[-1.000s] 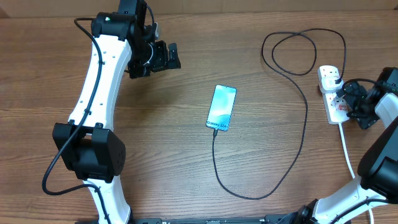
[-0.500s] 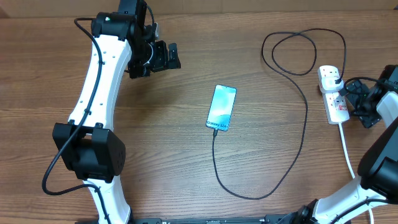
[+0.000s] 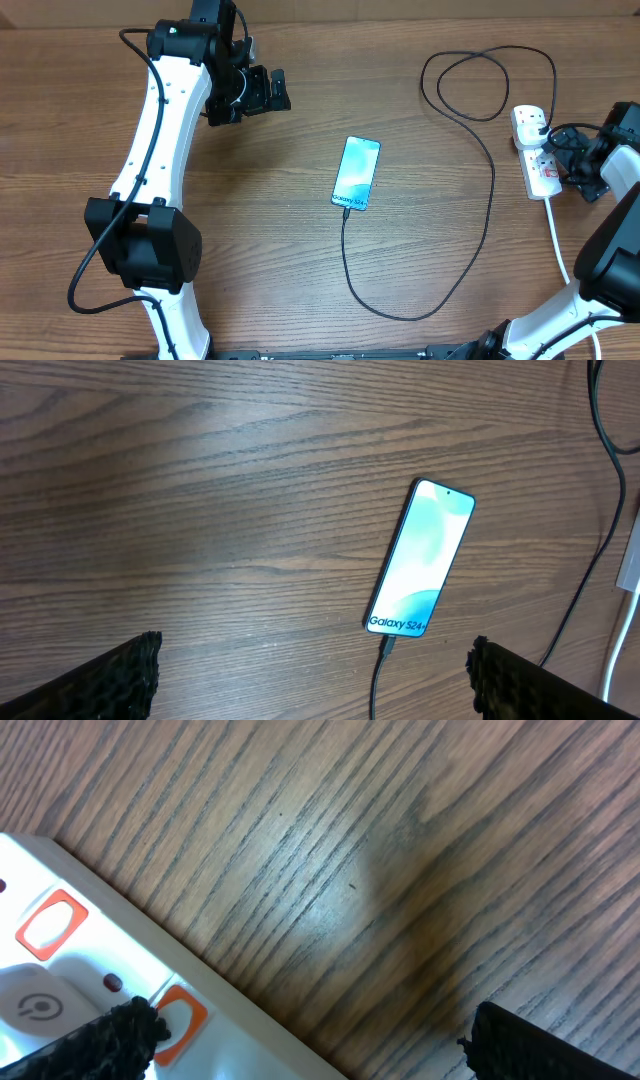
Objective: Plug charger to phone and switch on socket
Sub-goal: 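Press the orange socket switch down with the right gripper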
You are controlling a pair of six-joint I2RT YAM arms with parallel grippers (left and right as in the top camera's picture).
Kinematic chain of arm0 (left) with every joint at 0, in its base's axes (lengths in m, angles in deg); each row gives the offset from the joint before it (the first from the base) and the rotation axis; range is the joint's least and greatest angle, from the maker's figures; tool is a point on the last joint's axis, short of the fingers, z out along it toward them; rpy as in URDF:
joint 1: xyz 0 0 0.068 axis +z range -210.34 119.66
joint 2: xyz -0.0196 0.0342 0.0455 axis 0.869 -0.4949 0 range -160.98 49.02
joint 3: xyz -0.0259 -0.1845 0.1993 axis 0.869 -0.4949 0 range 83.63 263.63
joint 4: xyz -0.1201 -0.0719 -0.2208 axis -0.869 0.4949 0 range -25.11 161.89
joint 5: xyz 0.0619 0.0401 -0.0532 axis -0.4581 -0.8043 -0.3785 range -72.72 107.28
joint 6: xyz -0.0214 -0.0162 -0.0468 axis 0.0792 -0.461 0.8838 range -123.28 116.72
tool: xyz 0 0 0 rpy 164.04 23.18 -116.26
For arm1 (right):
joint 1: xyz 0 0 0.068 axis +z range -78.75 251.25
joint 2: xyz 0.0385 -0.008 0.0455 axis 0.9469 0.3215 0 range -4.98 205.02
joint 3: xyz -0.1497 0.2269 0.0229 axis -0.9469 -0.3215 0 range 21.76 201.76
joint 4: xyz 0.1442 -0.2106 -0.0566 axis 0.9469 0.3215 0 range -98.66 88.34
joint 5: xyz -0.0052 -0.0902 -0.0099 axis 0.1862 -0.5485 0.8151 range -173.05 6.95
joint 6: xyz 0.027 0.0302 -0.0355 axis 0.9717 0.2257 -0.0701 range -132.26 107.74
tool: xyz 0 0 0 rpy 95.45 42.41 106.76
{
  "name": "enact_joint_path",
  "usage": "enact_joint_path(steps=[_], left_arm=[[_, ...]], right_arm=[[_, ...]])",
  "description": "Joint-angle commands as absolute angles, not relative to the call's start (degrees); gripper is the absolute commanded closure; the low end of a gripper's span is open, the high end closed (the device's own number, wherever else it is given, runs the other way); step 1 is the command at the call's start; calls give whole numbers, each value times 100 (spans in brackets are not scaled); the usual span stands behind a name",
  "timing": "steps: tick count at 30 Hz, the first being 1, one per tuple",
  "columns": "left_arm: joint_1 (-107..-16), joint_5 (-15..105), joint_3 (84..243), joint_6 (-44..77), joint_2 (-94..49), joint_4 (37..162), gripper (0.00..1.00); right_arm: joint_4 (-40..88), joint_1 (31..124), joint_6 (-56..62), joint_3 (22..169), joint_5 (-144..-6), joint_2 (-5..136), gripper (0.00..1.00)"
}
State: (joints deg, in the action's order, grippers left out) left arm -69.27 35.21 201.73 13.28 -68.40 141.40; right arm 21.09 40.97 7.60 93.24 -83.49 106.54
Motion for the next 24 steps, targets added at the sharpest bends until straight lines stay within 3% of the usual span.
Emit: enact_joint_path(steps=[1,24], left_arm=[[-6935,3469,20182,1343,-6781,14134,0],[-6935,3469,20182,1343,-6781,14134,0]], right_arm=[[2053,4129,742,9453,-8363,10711,0],[2332,4158,716,9446,-8358,10836,0]])
